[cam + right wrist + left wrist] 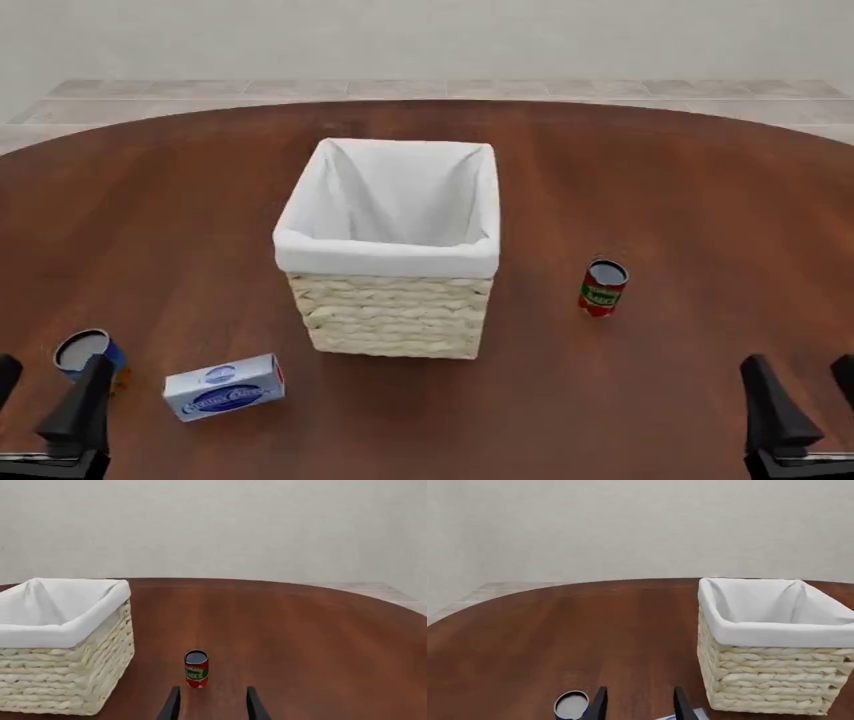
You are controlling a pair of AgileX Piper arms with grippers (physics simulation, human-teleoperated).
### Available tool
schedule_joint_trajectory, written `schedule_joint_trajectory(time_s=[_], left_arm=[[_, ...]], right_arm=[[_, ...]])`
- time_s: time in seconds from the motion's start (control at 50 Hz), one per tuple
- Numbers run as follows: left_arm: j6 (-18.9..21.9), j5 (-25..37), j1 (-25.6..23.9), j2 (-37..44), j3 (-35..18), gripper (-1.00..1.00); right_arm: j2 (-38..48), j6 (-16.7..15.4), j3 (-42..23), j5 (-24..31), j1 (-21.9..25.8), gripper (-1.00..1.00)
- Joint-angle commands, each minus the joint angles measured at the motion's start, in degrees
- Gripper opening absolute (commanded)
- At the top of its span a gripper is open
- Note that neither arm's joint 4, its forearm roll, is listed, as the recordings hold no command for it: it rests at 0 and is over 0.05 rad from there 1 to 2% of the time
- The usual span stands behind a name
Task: Pick up the tomato sauce, and put it in the basket.
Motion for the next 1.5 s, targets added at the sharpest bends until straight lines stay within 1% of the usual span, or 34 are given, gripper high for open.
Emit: schedule_joint_trajectory(time_s=[0.02,0.28,0.44,0.46,0.48,0.5,0.54,0.56,0.58,0.6,0.64,0.66,0.68,0.7,0.74,0.84,0.88,0.94,0.96,1.02,1.08,1.1,1.18,1.2,1.26,1.4,1.44,1.5], left_arm=[[0.0,0.0,0.0,0.0,0.0,1.00],[0.0,0.0,0.0,0.0,0.0,1.00],[0.0,0.0,0.0,0.0,0.0,1.00],[0.0,0.0,0.0,0.0,0.0,1.00],[0.0,0.0,0.0,0.0,0.0,1.00],[0.0,0.0,0.0,0.0,0.0,1.00],[0.0,0.0,0.0,0.0,0.0,1.00],[0.0,0.0,0.0,0.0,0.0,1.00],[0.0,0.0,0.0,0.0,0.0,1.00],[0.0,0.0,0.0,0.0,0.0,1.00],[0.0,0.0,0.0,0.0,0.0,1.00],[0.0,0.0,0.0,0.0,0.0,1.00],[0.0,0.0,0.0,0.0,0.0,1.00],[0.0,0.0,0.0,0.0,0.0,1.00],[0.0,0.0,0.0,0.0,0.0,1.00],[0.0,0.0,0.0,0.0,0.0,1.00],[0.0,0.0,0.0,0.0,0.0,1.00],[0.0,0.0,0.0,0.0,0.0,1.00],[0.0,0.0,0.0,0.0,0.0,1.00],[0.0,0.0,0.0,0.0,0.0,1.00],[0.0,0.0,0.0,0.0,0.0,1.00],[0.0,0.0,0.0,0.0,0.0,1.00],[0.0,0.0,0.0,0.0,0.0,1.00],[0.0,0.0,0.0,0.0,0.0,1.00],[0.0,0.0,0.0,0.0,0.0,1.00],[0.0,0.0,0.0,0.0,0.0,1.00],[0.0,0.0,0.0,0.0,0.0,1.00],[0.0,0.0,0.0,0.0,0.0,1.00]], right_arm=[[0.5,0.4,-0.2,-0.2,-0.1,1.00],[2.0,0.9,-0.1,-1.3,-0.3,1.00],[7.0,0.6,-1.8,-4.7,0.9,1.00],[8.2,0.0,-2.1,-5.2,1.7,1.00],[10.7,0.1,-2.7,-6.4,3.1,1.00],[11.0,-0.1,-3.0,-6.7,2.6,1.00],[13.5,1.0,-4.0,-7.9,2.9,1.00],[14.0,0.3,-4.3,-8.2,3.2,1.00],[14.0,0.3,-4.3,-8.2,3.2,1.00],[18.1,0.2,-5.3,-10.2,4.1,1.00],[21.1,0.1,-6.1,-11.8,4.8,1.00],[23.2,-0.5,-6.7,-12.8,5.1,1.00],[23.3,-0.5,-6.7,-12.9,5.1,1.00],[26.7,-0.3,-8.1,-14.1,5.6,1.00],[27.9,-0.2,-8.5,-14.6,5.7,1.00],[35.3,-0.4,-11.9,-16.6,6.9,1.00],[37.1,0.1,-12.9,-16.7,7.0,1.00],[38.7,-0.3,-13.8,-17.0,7.6,1.00],[40.2,-1.0,-14.3,-17.1,8.2,1.00],[42.4,-1.0,-15.5,-17.4,8.3,1.00],[44.5,-1.0,-16.8,-17.2,9.2,1.00],[46.1,-0.5,-17.6,-17.1,9.7,1.00],[48.8,-0.8,-18.6,-17.3,10.5,1.00],[49.5,-1.2,-18.8,-17.4,10.3,1.00],[51.7,-0.8,-19.8,-17.5,10.1,1.00],[55.3,-1.6,-21.3,-16.9,10.5,1.00],[56.5,-2.2,-21.9,-16.5,9.9,1.00],[58.1,-2.3,-23.3,-15.6,9.5,1.00]])
